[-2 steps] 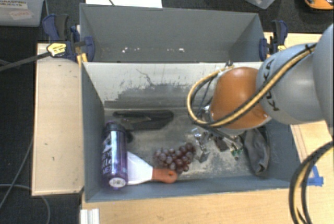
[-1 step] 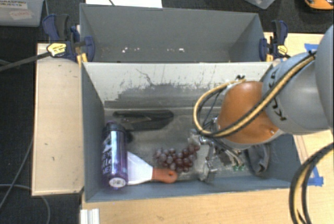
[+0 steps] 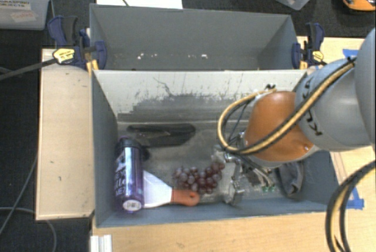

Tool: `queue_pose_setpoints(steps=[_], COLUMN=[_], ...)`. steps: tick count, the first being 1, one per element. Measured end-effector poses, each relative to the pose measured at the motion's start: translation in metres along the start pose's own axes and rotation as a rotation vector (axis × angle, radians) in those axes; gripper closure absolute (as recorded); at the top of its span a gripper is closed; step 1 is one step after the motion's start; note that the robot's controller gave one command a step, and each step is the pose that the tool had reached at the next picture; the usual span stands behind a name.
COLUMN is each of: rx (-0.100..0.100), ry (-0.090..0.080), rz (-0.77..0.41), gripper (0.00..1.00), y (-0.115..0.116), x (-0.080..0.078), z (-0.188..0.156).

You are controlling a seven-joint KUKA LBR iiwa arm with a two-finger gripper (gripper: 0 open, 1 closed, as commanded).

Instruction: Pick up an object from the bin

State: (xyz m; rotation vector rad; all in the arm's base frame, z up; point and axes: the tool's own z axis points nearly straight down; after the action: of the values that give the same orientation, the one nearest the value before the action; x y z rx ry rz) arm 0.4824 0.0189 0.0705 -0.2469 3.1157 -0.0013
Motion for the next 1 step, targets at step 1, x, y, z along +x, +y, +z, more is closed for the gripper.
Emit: queue_pose_setpoints(steps=[1], rx=[0.000], ry=[0.000], rz=[0.000], gripper=[0.00], y=[0.0000], x=[0.0000], z=[0.0000])
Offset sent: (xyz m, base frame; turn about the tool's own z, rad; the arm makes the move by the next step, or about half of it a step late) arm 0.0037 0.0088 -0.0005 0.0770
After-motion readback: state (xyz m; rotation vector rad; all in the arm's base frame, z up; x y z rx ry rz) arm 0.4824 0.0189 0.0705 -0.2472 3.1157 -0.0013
